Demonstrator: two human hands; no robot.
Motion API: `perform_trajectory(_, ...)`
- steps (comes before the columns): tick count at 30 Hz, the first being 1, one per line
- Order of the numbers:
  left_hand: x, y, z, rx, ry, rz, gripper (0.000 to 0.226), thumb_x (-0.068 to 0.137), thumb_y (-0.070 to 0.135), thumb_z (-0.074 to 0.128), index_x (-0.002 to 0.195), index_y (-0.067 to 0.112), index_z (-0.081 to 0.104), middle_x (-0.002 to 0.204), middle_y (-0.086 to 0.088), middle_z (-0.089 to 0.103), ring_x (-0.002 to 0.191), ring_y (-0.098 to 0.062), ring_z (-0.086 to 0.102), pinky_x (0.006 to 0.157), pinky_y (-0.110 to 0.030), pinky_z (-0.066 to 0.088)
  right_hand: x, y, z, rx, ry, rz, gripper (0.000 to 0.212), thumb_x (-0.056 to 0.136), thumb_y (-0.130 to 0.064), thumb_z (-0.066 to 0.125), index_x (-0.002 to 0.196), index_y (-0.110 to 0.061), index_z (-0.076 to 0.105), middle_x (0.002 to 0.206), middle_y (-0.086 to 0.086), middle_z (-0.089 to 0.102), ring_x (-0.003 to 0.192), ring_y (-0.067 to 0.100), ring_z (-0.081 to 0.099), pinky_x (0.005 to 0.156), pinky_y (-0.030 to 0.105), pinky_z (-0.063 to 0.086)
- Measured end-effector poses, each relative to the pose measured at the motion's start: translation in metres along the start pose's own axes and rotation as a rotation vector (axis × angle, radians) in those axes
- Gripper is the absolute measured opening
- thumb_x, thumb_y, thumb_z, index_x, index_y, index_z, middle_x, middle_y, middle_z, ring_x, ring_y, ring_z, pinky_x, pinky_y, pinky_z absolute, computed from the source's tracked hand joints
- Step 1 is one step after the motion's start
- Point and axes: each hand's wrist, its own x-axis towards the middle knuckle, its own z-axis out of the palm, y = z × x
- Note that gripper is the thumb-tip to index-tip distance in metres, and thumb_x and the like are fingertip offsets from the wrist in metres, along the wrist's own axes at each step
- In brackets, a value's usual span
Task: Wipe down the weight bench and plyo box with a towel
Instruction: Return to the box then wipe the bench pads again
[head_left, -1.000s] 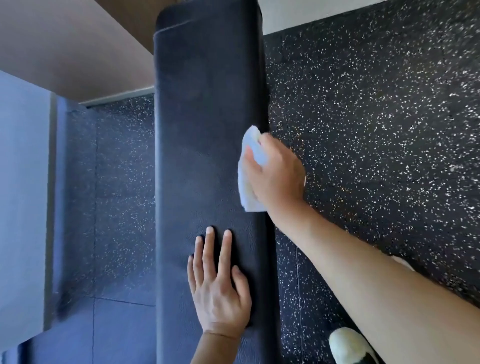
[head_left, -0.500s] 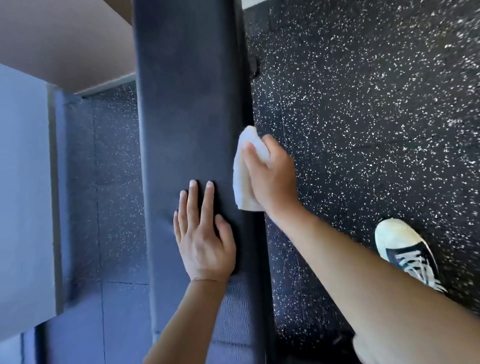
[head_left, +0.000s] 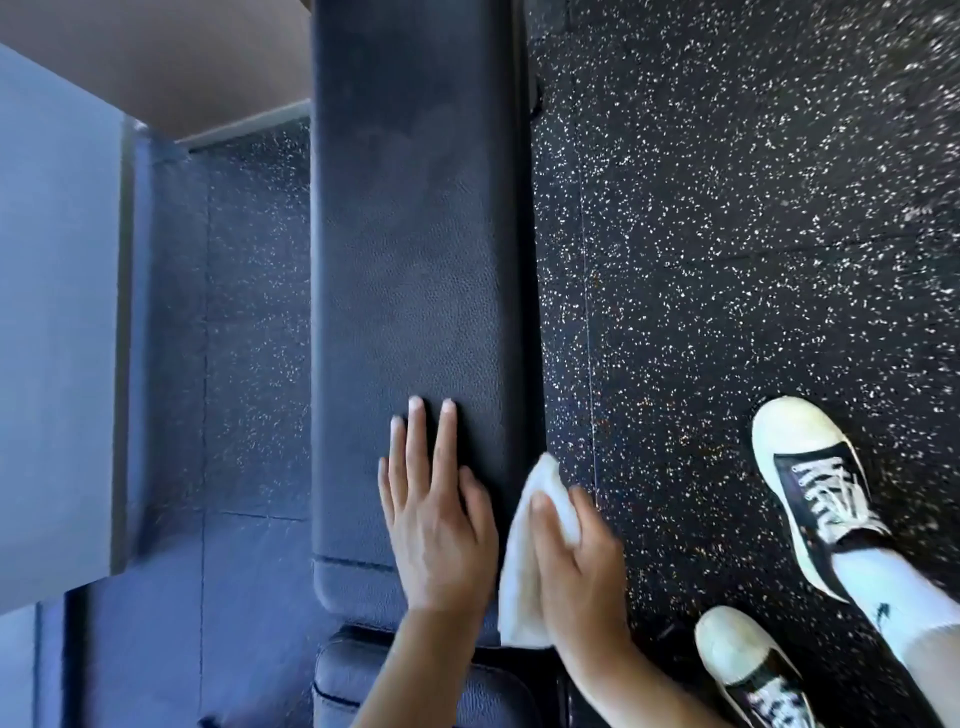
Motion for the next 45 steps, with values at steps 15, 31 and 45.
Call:
perform_trajectory(15,-0.056,-0.017,0.001,0.048,0.026,-0.012,0.067,0.093,0.028,0.043,0.16,0.027,0.044,0.172,0.0,0.03,0.16,-0.026,0.028,0.125,-0.055,0.027,0.117,-0.026,0.027,0.07,0.12,0.208,0.034,0.103,-0.032,0.06,0.072,-0.019,0.054,0.067,-0.007,0.056,0.063,0.01,0.051,0.065,0.035,0.039)
perform_trajectory(31,0.003,-0.066,-0.015,-0.102,0.2,-0.297,0.058,0.089,0.027,0.051,0.145,0.015,0.059,0.156,-0.012,0.047,0.139,-0.042,0.046,0.118,-0.059,0.035,0.185,-0.132,0.09,-0.837,-0.088,-1.096,0.023,0.081,-0.033,0.064,0.078,-0.023,0.043,0.07,0.004,0.054,0.063,0.033,0.055,0.057,0.039,0.039)
perform_trajectory(45,0.002,-0.075,-0.016,-0.094,0.151,-0.32,0.059,0.085,0.032,0.062,0.143,0.021,0.064,0.157,-0.009,0.05,0.145,-0.039,0.047,0.116,-0.064,0.035,0.16,-0.166,0.211,-0.968,-0.936,-1.437,0.024,0.086,-0.04,0.065,0.078,-0.017,0.062,0.072,0.004,0.056,0.066,0.032,0.059,0.056,0.039,0.046)
